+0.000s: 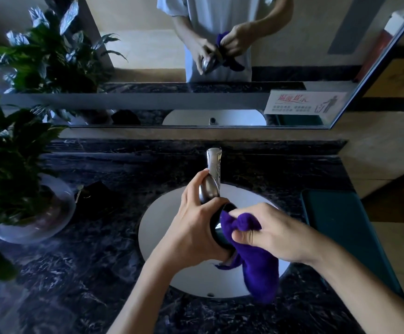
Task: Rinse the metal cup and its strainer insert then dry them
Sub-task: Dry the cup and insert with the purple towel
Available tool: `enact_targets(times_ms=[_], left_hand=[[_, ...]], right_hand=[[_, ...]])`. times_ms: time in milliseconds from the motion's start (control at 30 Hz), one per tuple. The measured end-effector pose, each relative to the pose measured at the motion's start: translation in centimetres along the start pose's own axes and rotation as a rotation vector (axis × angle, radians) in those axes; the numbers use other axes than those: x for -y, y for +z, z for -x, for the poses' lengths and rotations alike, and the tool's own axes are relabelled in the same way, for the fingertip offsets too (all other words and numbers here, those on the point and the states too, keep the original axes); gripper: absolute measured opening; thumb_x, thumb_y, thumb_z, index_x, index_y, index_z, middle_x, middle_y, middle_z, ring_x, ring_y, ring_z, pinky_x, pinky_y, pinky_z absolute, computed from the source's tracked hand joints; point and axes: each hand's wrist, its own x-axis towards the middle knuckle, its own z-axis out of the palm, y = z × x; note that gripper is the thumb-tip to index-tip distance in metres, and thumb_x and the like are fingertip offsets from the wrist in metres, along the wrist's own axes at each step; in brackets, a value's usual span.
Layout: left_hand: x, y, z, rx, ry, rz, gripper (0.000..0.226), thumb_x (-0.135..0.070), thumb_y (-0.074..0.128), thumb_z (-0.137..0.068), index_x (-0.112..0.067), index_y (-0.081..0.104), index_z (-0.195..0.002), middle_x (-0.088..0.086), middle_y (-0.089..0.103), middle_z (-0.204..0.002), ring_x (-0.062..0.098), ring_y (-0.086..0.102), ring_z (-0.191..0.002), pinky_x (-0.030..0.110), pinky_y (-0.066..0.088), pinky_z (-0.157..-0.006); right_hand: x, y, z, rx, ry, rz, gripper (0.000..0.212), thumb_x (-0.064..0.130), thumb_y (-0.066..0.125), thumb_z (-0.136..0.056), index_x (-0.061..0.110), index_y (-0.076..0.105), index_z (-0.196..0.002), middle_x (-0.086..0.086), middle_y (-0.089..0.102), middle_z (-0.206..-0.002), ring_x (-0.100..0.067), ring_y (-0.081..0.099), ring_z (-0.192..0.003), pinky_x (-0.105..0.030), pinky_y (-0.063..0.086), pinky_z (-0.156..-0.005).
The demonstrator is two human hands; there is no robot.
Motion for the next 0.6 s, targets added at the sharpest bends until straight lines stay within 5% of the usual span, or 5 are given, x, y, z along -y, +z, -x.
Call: enact_targets(times_ms=[100, 267, 433, 500, 600], left_hand=[[0.4, 0.0, 0.1, 0.057, -0.009, 0.128, 0.078, -0.047, 0.094, -0.046, -0.031, 0.067, -0.116, -0.024, 0.003, -0.152, 0.020, 0.039, -0.139, 0.024, 0.047, -0.103], [0.9, 0.3, 0.1, 0.187, -0.105, 0.361, 0.067, -0.043, 0.088, -0.048, -0.022, 0.069, -0.109, 0.003, 0.025, -0.150, -0.015, 0.038, -0.132, 0.011, 0.045, -0.101], [0.2, 1.3, 0.3, 0.212, -0.138, 0.462, 0.056, -0.042, 0.083, -0.052, -0.026, 0.068, -0.103, 0.004, 0.055, -0.129, -0.024, 0.024, -0.132, 0.027, 0.030, -0.121], [-0.2, 1.9, 0.3, 0.181, -0.110, 0.459, 0.062, -0.038, 0.081, -0.056, -0.019, 0.065, -0.112, 0.004, 0.067, -0.113, -0.023, 0.036, -0.128, 0.036, 0.017, -0.127], [-0.5, 2.9, 0.5, 0.122, -0.129, 0.549, 0.092, -0.035, 0.086, -0.053, -0.038, 0.043, -0.134, -0.007, 0.060, -0.133, -0.007, 0.058, -0.123, 0.041, 0.013, -0.129]], right_hand=[[0.4, -0.9, 0.1, 0.094, -0.065, 0.327, 0.029, 0.005, 0.065, -0.094, 0.024, 0.054, -0.075, 0.006, 0.059, -0.080, -0.005, 0.055, -0.074, -0.025, 0.048, -0.072], [1.3, -2.2, 0.2, 0.198, -0.147, 0.537, 0.051, -0.003, 0.055, -0.088, 0.042, 0.043, -0.068, 0.016, 0.053, -0.082, -0.014, 0.053, -0.088, -0.031, 0.046, -0.076], [1.1, -1.4, -0.8, 0.025, -0.012, 0.363, 0.026, 0.030, 0.067, -0.094, 0.024, 0.059, -0.071, 0.003, 0.064, -0.068, -0.008, 0.058, -0.062, -0.040, 0.053, -0.067], [1.2, -0.9, -1.2, -0.054, 0.074, 0.215, 0.034, 0.033, 0.068, -0.094, 0.030, 0.059, -0.061, 0.012, 0.059, -0.056, -0.001, 0.054, -0.053, -0.029, 0.049, -0.057], [0.5, -0.4, -2.0, -0.149, 0.245, -0.162, 0.025, 0.036, 0.076, -0.086, 0.023, 0.064, -0.069, 0.005, 0.064, -0.065, -0.010, 0.062, -0.063, -0.030, 0.050, -0.063]])
